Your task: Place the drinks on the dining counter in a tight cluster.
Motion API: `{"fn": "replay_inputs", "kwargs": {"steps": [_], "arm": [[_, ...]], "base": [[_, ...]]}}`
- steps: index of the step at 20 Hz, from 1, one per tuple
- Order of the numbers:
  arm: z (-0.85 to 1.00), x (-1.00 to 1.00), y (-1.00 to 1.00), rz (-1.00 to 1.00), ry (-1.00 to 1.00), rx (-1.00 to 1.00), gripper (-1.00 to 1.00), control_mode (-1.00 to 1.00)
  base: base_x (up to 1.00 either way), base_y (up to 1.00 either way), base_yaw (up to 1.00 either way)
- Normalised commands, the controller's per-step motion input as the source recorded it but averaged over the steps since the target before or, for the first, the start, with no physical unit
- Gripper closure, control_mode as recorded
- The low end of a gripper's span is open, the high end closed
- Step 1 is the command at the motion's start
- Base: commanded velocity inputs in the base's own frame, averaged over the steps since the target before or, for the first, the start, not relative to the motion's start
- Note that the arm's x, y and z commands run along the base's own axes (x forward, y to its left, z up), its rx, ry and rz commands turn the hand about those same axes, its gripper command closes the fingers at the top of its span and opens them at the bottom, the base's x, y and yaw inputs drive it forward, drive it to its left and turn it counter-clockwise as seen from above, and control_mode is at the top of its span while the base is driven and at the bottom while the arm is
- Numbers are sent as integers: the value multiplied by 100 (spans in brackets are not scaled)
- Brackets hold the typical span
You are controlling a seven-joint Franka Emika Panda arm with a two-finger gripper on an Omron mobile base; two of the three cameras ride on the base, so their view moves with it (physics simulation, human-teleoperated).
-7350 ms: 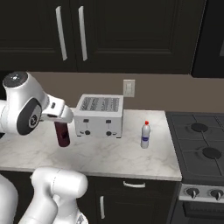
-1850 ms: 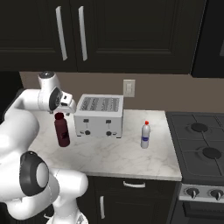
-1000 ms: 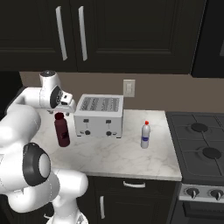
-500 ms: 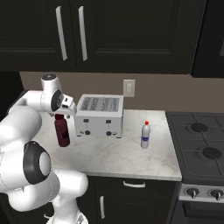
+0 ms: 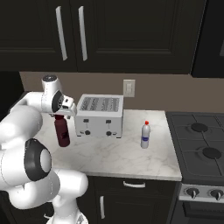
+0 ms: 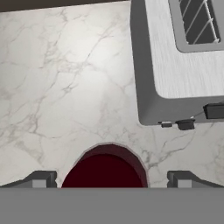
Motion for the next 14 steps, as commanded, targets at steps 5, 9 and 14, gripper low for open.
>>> {"fn": "replay_inputs", "kwargs": {"steps": [5, 9, 14], "arm": [[-10, 1, 0, 0, 0, 0, -100, -100], [0, 0, 0, 0, 0, 0, -100, -100], [0, 0, 0, 0, 0, 0, -100, -100]], "base": [[0, 0, 0], [0, 0, 0], [0, 0, 0]]}}
